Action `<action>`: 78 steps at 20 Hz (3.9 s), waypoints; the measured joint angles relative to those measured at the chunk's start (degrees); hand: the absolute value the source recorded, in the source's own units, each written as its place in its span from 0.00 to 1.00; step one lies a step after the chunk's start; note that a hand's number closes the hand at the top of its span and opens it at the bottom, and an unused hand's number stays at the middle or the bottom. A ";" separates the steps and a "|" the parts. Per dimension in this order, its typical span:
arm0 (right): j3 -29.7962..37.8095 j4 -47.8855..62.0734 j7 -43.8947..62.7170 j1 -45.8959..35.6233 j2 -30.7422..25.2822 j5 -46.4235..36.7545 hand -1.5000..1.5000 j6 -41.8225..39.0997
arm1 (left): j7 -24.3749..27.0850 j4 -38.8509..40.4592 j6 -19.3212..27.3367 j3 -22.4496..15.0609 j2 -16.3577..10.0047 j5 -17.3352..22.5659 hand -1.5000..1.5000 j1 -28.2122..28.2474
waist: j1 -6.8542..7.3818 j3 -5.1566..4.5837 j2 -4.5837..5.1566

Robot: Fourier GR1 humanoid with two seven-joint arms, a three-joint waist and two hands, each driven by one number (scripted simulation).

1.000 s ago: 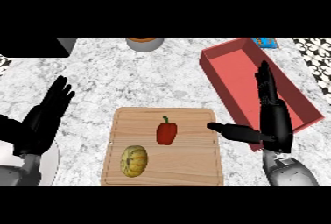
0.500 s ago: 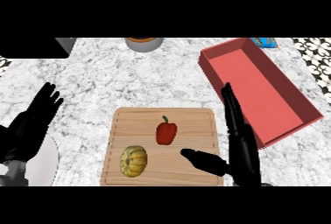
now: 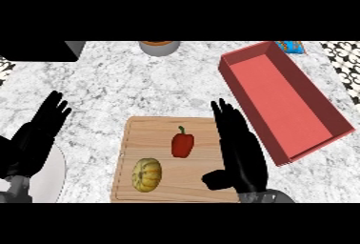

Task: Pick the bell pepper from the cutting board and place it in the cardboard box

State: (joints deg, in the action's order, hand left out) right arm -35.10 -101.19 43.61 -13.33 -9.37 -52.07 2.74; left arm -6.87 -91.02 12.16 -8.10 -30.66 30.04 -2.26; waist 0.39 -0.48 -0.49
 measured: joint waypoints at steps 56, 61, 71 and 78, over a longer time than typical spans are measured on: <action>-7.12 30.48 22.48 -28.82 8.43 22.75 0.00 -8.89 | -3.87 -1.75 -6.37 7.11 4.74 -5.08 0.50 0.82 | 0.43 0.46 0.45; -7.25 31.77 22.27 -28.40 8.44 23.11 0.00 -8.76 | -3.83 -2.92 -7.39 8.09 4.96 -5.18 0.50 2.59 | 0.34 0.46 0.41; -10.23 35.78 21.68 -28.68 8.48 26.64 0.00 -7.83 | -4.39 -2.20 -8.10 8.99 6.51 -6.49 0.50 1.31 | 0.41 0.46 0.51; -12.04 38.65 21.05 -28.63 8.56 27.38 0.00 -5.64 | -5.14 -2.65 -8.56 9.52 7.48 -7.52 0.50 1.23 | 0.51 0.47 0.51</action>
State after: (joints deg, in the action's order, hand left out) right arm -47.13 -62.54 64.66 -41.96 -0.81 -24.69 -2.90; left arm -12.01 -93.67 3.60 1.41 -23.18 22.52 -1.03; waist 0.90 -0.01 0.03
